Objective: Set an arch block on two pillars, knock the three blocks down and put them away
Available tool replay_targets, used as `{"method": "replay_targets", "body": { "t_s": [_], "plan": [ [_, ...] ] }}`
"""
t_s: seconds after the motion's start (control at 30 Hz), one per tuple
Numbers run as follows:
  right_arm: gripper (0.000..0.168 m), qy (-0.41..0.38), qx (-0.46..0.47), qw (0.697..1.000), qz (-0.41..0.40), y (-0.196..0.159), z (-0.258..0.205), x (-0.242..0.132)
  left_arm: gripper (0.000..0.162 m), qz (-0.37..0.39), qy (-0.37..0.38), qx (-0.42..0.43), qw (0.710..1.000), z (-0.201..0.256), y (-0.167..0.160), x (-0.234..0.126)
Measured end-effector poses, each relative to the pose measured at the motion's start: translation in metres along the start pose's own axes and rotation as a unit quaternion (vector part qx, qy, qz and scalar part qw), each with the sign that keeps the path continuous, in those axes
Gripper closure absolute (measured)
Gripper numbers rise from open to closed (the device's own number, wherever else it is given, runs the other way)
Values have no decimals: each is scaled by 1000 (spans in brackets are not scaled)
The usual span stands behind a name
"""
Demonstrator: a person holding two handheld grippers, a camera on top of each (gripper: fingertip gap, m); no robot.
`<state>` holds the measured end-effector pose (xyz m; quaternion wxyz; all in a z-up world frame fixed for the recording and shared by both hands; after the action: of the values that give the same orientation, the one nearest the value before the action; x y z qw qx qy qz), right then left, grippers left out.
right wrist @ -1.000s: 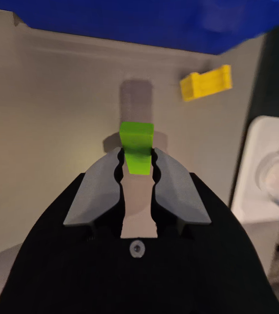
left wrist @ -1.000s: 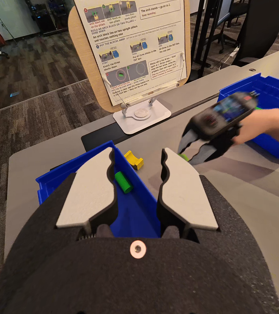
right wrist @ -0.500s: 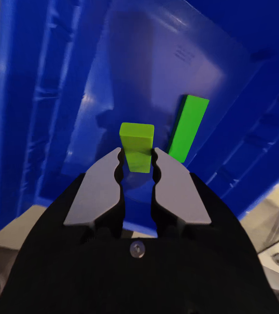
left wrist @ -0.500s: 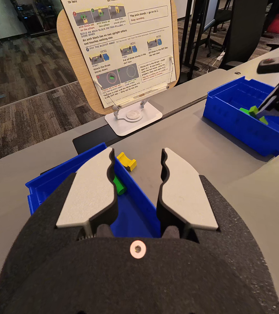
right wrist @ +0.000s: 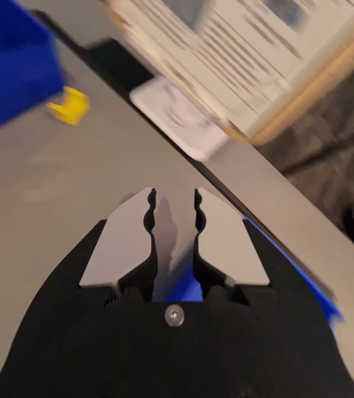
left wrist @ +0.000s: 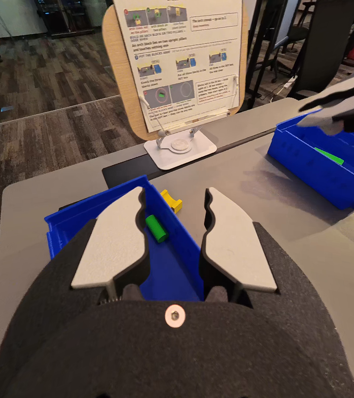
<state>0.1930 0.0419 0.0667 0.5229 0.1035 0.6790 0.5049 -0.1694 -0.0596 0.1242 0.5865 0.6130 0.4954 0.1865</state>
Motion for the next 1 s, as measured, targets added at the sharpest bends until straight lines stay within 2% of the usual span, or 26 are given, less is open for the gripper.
{"method": "replay_targets", "body": {
  "t_s": [0.07, 0.13, 0.2, 0.27, 0.47, 0.63, 0.67, 0.73, 0.83, 0.9, 1.0],
  "plan": [
    [132, 93, -64, 993, 19, 16, -57, 34, 109, -2, 10, -10, 1000, -7, -4, -4],
    [132, 176, -149, 973, 30, 14, -109, 71, 109, 1, 16, -19, 1000, -12, -6, -8],
    [132, 211, -229, 950, 29, 5, -146, 109, 109, 9, 16, -26, 999, -15, -6, -13],
    [133, 226, -270, 936, 21, -1, -170, 145, 109, 14, 16, -27, 999, -16, -5, -16],
    [133, 236, -303, 923, -38, 0, -197, 222, 109, 8, 16, -17, 1000, -15, -6, -16],
    [142, 197, -312, 923, -109, -11, -192, 250, 109, 3, 17, -19, 1000, -19, -9, -16],
    [149, 199, -307, 925, -105, -11, -191, 247, 109, 4, 18, -21, 1000, -20, -9, -16],
    [150, 224, -272, 932, -85, -7, -191, 230, 109, 6, 19, -23, 1000, -21, -10, -17],
    [151, 250, -227, 941, -10, 8, -183, 173, 110, 11, 21, -27, 999, -23, -10, -22],
    [151, 222, -230, 947, 28, 15, -164, 121, 110, 21, 22, -31, 999, -24, -8, -25],
    [151, 118, -242, 962, 51, 17, -106, 33, 110, 29, 16, -34, 999, -22, -6, -27]
  ]
}}
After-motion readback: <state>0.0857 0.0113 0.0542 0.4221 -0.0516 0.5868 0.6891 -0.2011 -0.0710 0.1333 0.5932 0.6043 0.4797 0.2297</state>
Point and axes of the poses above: each gripper's, where its closed fingertips meet, x out along the fingers, y out of its top, z = x × y across the jaws, the point moved 5 cm from there along -x, back along the fingers, and after that the axes turned 14 degrees about x, right-handed, at the moved point
